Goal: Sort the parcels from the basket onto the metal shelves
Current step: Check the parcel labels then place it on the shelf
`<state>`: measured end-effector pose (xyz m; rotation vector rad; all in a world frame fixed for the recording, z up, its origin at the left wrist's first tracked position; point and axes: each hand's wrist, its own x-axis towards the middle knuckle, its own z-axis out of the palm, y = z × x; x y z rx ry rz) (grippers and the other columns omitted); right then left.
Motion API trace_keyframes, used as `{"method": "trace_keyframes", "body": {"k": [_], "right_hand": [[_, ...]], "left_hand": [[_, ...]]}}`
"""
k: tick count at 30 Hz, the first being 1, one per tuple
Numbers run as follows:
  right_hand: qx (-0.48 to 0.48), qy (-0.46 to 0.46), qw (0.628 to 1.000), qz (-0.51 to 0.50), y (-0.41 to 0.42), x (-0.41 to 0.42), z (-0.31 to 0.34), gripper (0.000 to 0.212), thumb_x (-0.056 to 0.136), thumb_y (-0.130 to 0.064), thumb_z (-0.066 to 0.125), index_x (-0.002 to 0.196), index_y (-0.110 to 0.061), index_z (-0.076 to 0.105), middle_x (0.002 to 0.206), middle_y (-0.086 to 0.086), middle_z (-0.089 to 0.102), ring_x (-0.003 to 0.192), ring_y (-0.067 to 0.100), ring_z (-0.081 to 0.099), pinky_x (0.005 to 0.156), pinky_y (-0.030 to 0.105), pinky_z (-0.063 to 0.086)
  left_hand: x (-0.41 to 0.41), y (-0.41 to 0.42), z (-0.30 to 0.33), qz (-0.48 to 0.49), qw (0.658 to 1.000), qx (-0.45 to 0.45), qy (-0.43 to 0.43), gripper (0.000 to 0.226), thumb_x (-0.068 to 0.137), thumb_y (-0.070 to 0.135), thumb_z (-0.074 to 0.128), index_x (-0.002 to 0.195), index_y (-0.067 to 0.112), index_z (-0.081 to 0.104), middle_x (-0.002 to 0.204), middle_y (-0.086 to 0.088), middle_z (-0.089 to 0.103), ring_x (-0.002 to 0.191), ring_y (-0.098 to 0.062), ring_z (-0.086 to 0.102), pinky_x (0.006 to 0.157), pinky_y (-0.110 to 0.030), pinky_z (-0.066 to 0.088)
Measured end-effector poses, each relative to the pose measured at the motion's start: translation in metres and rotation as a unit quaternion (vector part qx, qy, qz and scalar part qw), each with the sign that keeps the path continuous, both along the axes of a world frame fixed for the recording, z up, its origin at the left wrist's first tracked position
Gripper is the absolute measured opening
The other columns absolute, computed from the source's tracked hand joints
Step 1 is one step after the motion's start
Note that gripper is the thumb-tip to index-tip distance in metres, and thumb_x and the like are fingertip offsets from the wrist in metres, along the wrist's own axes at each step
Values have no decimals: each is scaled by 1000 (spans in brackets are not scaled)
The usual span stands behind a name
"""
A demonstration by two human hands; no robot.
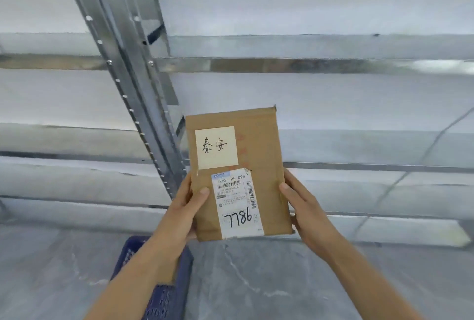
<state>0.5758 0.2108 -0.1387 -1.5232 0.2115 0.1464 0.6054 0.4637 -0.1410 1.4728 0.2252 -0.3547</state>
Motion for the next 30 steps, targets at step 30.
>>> {"method": "trace_keyframes", "body": {"k": [30], "right_hand": [[61,3,913,-402,-469,-351,-13,23,104,-44,52,123,-42,65,129,-18,68,125,6,61,86,43,58]], "left_hand": [[-184,-565,-2,-391,915,98,-26,26,105,41,55,117,19,49,121,-2,75,108,-23,71,78,-52,62]]}}
